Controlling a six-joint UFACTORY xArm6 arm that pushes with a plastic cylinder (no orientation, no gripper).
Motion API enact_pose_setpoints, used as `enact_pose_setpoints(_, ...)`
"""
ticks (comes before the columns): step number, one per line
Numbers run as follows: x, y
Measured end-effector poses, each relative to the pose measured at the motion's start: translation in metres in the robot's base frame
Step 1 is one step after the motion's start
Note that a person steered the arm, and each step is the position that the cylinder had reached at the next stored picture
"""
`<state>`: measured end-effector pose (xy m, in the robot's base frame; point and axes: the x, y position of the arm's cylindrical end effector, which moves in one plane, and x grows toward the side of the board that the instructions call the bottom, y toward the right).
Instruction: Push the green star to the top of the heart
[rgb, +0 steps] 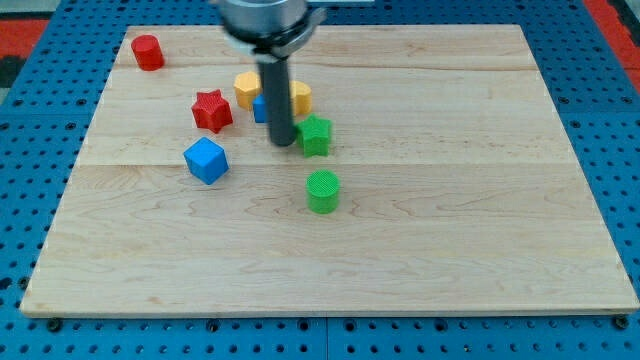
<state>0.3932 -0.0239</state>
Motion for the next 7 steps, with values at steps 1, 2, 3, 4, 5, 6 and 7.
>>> enact_pose_setpoints(1, -0.008, 0.052)
enact_pose_setpoints(2, -0.022, 0.032)
enact_pose_setpoints(3, 0.025, 0.019)
enact_pose_setpoints(4, 0.062, 0.070)
enact_pose_setpoints(5, 0.009, 0.094)
enact_pose_setpoints(6, -0.058, 0.068)
enact_pose_setpoints(7, -0.068, 0.097)
